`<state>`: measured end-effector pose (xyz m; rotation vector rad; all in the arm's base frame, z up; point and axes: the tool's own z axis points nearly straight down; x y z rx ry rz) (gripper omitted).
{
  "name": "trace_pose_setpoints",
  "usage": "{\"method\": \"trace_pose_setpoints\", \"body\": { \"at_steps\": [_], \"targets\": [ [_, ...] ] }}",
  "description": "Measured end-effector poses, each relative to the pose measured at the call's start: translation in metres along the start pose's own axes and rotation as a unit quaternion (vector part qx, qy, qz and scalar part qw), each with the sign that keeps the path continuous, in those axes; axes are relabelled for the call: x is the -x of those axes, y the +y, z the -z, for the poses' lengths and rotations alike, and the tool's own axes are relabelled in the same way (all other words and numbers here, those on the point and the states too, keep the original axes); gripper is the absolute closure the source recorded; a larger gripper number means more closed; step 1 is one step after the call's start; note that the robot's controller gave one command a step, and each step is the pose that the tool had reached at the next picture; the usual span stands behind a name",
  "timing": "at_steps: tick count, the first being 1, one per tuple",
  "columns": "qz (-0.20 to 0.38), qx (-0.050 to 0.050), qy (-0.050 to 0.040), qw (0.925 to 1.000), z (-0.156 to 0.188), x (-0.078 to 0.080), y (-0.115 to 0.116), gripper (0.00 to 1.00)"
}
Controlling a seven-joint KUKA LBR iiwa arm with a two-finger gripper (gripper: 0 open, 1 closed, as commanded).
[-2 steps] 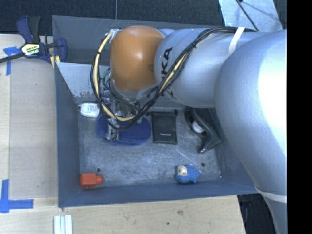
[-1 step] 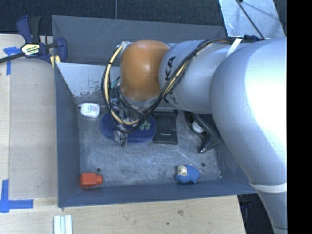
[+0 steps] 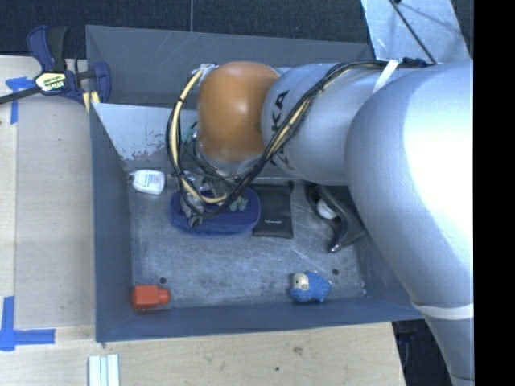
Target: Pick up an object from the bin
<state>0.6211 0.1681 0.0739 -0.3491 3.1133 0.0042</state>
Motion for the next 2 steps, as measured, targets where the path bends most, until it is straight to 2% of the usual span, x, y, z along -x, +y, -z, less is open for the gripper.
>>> {"method": "trace_pose_setpoints", "body": {
  "at_steps": [1,2],
  "targets": [
    [-0.040,-0.001,0.0005,0.9992,0.000,-0.018,-0.077,1.00],
    [-0.036,-0.001,-0.0017,0.9993,0.156,-0.031,-0.069,1.00]
  ]
}}
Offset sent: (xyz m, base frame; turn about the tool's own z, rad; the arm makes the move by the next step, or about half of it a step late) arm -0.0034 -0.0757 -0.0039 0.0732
